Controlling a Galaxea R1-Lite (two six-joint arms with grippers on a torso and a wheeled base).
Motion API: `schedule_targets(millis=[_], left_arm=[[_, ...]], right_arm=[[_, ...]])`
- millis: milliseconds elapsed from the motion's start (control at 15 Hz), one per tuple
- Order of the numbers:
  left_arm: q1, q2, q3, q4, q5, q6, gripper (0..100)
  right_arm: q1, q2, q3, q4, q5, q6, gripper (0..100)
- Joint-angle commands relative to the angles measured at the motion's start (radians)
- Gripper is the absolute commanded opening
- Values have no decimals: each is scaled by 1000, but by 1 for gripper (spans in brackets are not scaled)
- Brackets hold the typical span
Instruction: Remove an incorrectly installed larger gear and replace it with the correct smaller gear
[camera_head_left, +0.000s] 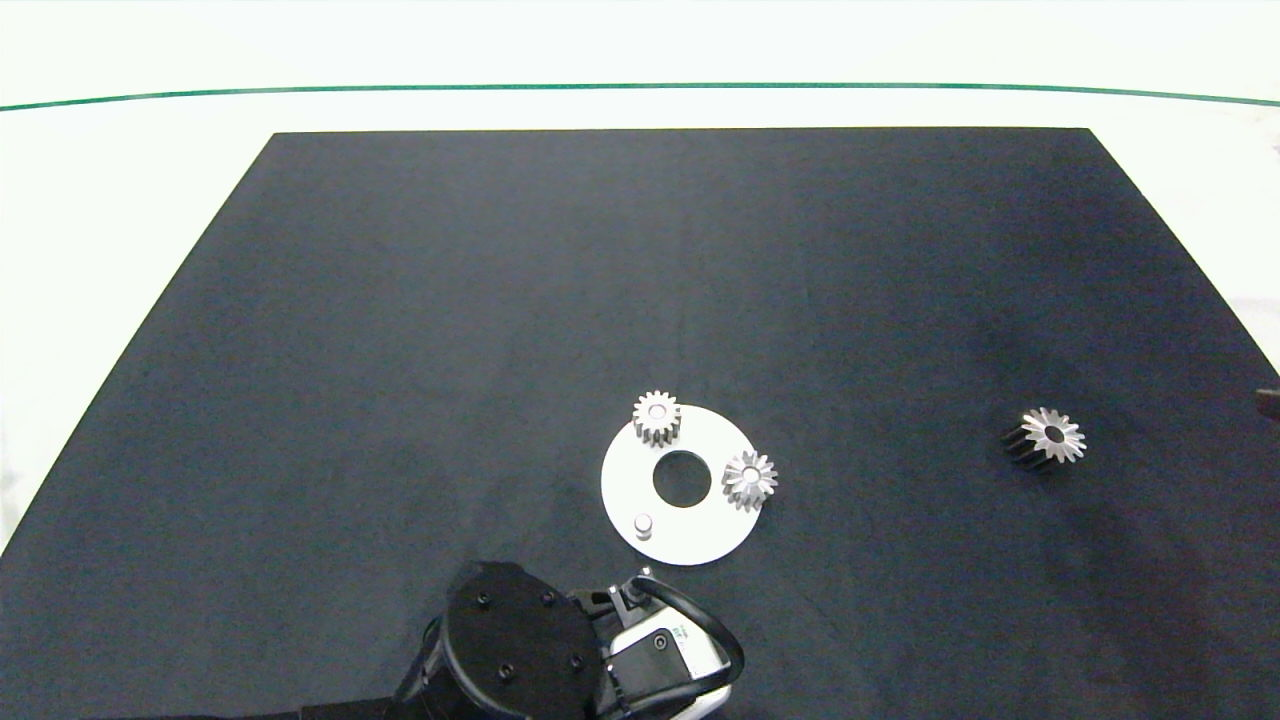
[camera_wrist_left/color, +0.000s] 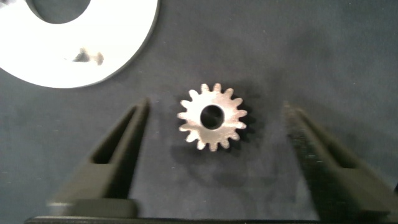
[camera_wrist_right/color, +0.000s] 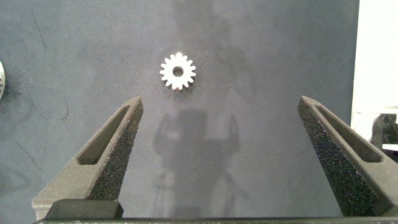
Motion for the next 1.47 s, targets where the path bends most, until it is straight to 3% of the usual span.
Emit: schedule_targets(millis=[67,267,533,1467], left_arm=[[-7,27,-5,-3,2,-15,100],[-8,27,-5,3,0,-38,100],[-7,39,-24,11,0,-64,92],[1,59,-39,8,0,-66,65]], right_arm=[[0,0,0,2,0,-1,100],[0,0,0,2,0,-1,100],[0,0,0,4,0,-1,100],[-6,-8,0,4,0,-1,100]])
